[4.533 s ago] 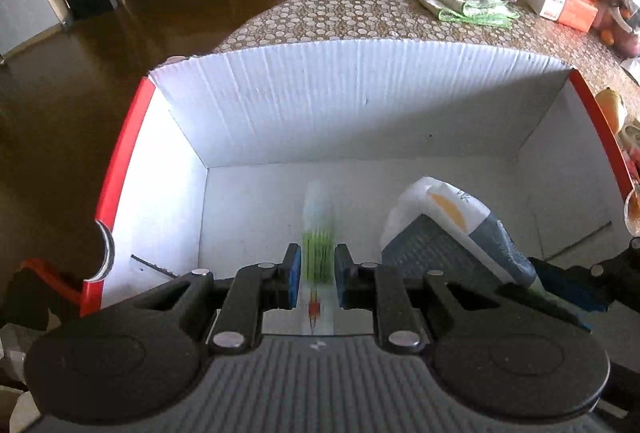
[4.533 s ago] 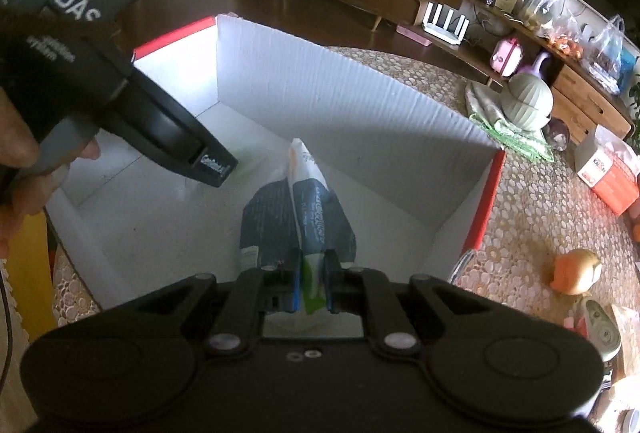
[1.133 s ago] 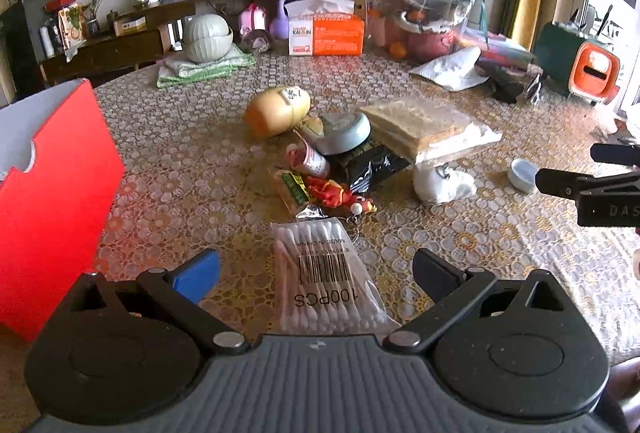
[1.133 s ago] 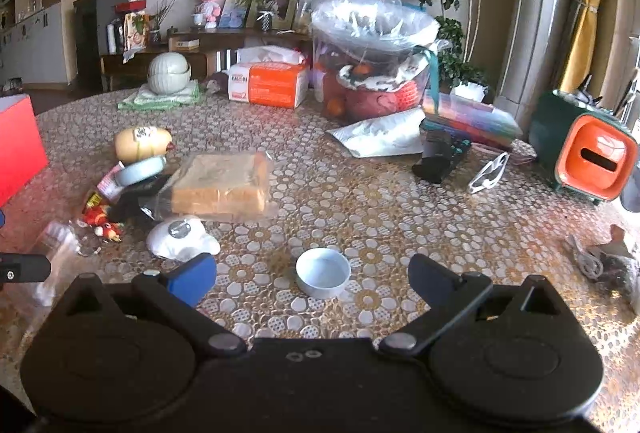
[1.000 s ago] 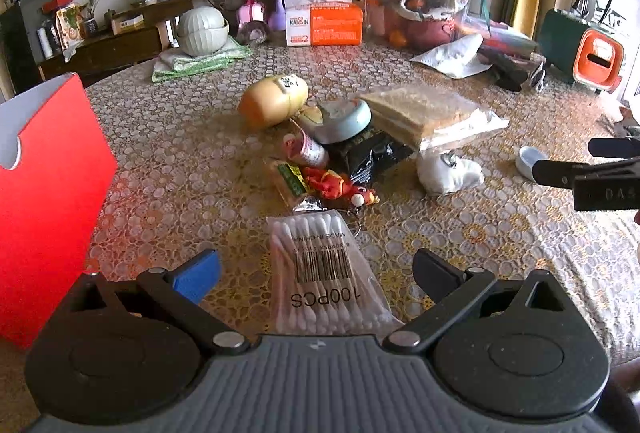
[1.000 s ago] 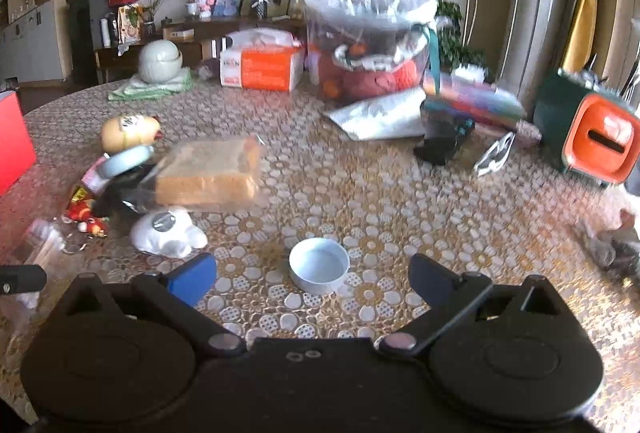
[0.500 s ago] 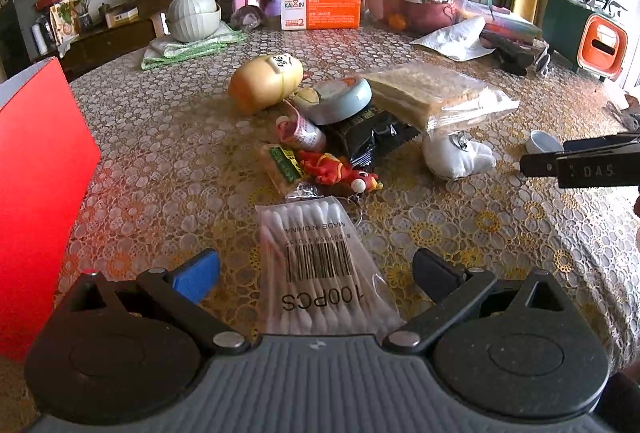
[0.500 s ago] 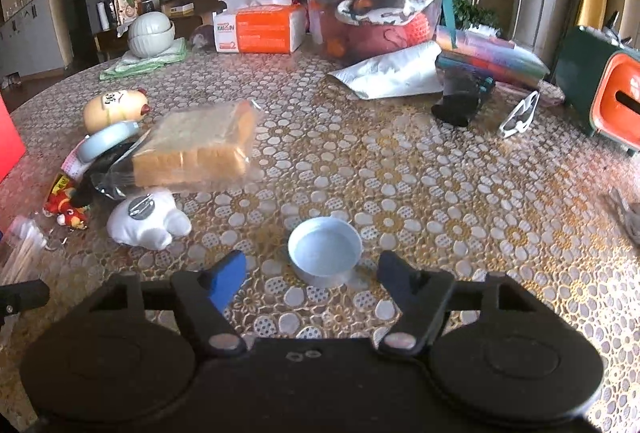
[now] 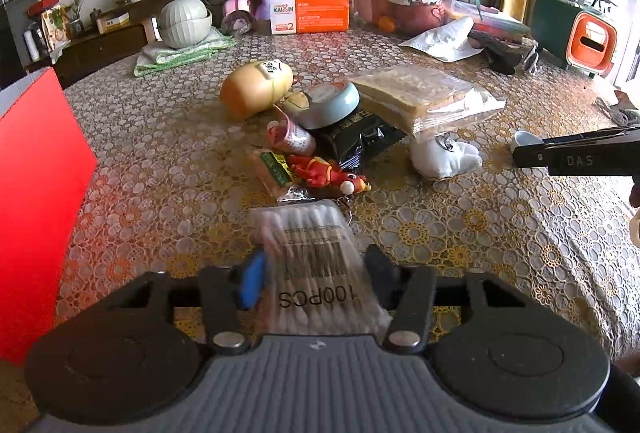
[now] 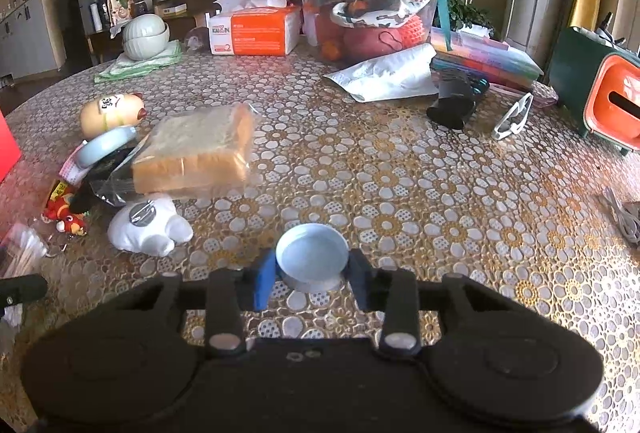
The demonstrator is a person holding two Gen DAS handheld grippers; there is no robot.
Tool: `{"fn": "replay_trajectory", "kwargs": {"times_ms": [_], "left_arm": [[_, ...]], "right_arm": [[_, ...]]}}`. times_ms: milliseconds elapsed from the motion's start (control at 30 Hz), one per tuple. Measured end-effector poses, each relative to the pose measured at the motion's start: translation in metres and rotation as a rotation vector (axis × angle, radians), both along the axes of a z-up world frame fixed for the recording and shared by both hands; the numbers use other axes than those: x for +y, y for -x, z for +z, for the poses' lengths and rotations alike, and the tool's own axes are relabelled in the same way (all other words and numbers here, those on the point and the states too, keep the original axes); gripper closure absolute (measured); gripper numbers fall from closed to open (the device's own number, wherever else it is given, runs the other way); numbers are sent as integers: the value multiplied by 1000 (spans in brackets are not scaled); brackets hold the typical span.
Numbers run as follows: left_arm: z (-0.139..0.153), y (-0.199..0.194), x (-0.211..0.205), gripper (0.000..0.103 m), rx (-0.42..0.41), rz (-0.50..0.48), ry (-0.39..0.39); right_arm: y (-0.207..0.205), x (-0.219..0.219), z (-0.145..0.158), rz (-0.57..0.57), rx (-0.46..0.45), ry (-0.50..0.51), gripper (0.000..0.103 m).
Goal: Organize objects
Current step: 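Close left tool on cotton-swab bag while right tool grasps white cup, then carry swab bag in left tool into red box while right tool carries cup there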
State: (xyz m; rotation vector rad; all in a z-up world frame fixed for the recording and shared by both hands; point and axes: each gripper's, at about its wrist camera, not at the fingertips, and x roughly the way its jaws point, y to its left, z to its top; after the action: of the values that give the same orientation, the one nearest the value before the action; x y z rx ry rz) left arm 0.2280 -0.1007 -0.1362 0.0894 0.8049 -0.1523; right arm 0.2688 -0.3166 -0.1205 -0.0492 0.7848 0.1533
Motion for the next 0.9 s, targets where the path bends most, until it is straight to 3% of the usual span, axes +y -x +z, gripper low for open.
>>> {"fn": "replay_trajectory", "kwargs": {"times_ms": [233, 900], "left_arm": [[7, 7, 6, 67, 1, -14, 21], [63, 57, 50, 68, -42, 7, 85]], "right_arm": [[21, 3, 17, 8, -21, -22, 65], [105, 76, 89, 150, -60, -99, 65]]}}
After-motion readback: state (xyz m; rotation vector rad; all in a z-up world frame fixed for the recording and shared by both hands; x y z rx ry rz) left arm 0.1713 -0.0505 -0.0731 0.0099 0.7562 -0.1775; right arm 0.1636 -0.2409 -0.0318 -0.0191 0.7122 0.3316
